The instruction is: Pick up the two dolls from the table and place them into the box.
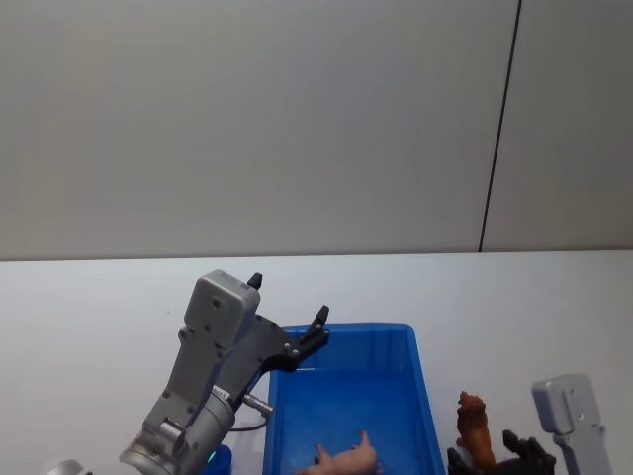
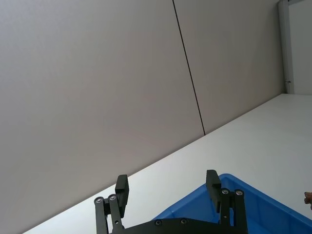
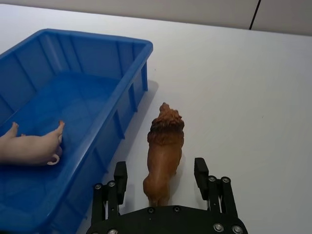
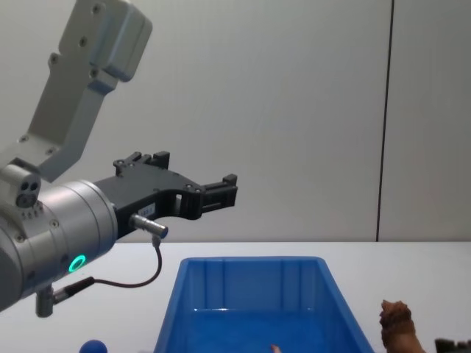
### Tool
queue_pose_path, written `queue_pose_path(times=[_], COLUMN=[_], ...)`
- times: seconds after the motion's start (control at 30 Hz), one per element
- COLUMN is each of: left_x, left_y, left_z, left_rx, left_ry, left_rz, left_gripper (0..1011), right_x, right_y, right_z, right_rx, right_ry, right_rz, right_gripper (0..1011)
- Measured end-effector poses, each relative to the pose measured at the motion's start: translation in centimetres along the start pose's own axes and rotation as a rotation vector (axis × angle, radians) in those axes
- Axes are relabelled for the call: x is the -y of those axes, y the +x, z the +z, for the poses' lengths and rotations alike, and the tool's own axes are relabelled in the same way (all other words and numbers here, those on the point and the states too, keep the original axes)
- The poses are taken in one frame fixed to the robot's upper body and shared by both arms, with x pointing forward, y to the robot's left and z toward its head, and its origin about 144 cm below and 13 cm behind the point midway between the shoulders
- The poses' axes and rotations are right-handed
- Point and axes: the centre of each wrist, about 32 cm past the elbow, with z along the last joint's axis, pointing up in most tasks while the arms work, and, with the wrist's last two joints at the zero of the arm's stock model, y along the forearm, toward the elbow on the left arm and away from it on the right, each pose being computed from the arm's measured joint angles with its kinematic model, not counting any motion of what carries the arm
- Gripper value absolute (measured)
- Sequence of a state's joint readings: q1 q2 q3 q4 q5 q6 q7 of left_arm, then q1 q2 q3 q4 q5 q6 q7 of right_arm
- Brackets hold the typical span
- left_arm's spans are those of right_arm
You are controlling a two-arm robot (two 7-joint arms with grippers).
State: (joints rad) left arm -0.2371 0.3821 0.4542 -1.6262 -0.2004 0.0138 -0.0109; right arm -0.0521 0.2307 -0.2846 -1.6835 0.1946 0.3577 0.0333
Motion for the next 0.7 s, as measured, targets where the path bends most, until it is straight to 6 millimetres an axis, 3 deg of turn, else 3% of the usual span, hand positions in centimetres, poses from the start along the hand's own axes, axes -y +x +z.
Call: queue_pose_path(times=[0.37, 0.5, 0.7], left_x=[0.0, 0.0, 0.0], left_y=[0.0, 0.0, 0.0], left_z=[0.0, 0.0, 0.0], left_rx=[0.000, 0.000, 0.000], left_ry=[0.000, 0.000, 0.000], left_rz=[0.000, 0.000, 0.000], left_gripper=[1001, 1001, 1001], right_x=[0.0, 0.1, 0.3], right_y=[-0.2, -0.2, -0.2], right_z=[-0.9, -1.1, -1.3], right_rx=[-0.023, -0.026, -0.013], right_ry=[-0.031, -0.028, -0.001], right_rz=[-0.003, -0.009, -0.018], right_gripper=[559, 398, 264])
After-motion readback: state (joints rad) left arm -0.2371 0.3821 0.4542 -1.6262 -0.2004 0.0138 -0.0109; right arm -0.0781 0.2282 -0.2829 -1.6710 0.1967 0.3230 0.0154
